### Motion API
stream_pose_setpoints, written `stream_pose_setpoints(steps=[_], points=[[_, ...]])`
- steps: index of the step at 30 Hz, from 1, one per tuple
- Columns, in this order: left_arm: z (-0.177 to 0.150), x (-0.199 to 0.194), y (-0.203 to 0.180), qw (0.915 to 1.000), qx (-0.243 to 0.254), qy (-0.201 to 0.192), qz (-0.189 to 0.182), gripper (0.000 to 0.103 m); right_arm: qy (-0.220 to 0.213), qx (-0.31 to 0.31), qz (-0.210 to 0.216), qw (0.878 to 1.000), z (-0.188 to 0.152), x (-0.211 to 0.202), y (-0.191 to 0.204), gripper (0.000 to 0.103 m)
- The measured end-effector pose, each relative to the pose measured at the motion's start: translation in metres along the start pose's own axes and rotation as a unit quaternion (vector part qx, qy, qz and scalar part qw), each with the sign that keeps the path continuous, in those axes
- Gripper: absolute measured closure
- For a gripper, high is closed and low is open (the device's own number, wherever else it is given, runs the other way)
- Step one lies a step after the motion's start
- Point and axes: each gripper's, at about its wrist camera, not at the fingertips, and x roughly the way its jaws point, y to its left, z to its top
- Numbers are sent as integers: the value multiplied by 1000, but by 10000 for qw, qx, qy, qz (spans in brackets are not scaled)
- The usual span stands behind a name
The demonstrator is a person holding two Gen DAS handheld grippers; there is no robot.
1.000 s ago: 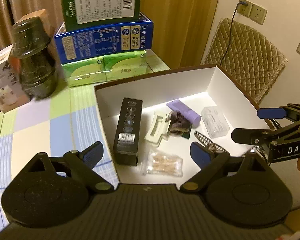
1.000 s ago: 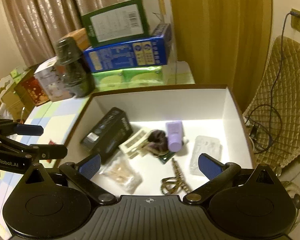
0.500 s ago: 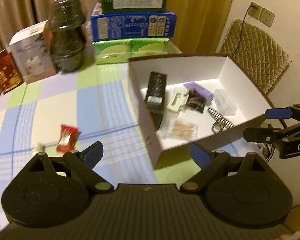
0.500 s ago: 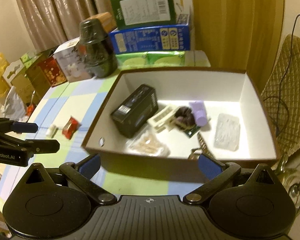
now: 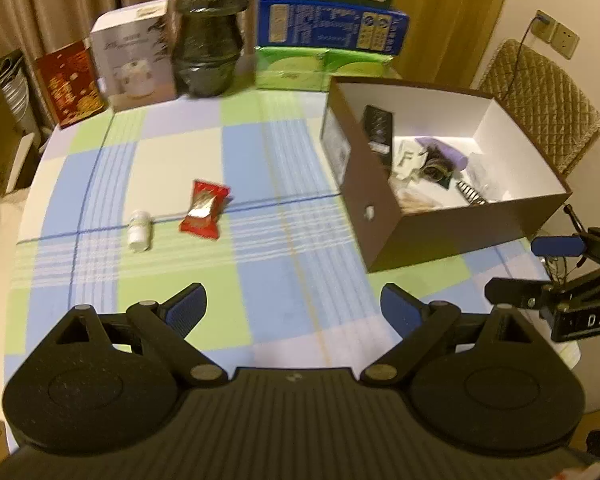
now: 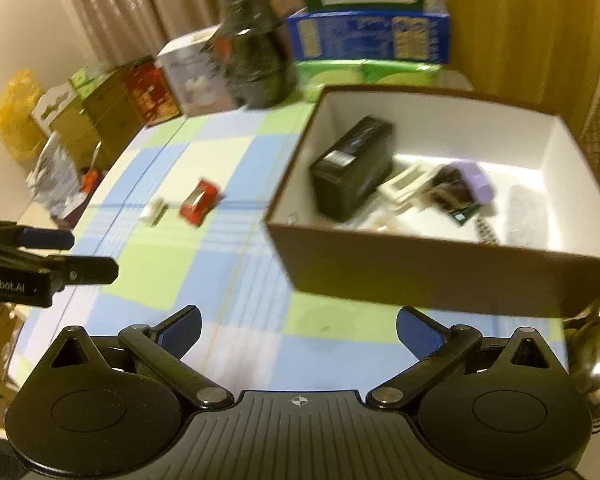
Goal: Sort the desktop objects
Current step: 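Withdraw both open tools from the box toward the pill bottle and candy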
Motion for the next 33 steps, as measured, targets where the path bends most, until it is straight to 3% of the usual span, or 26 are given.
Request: stream_pose_setpoints(steps=[17,33], points=[[-35,-12,83,9979,-565,164,276,11,410,-459,329,9976,2,52,83,2],[-39,-2,142,9964,-675,270,442,11,534,-624,356,9960,15,100,132,2]])
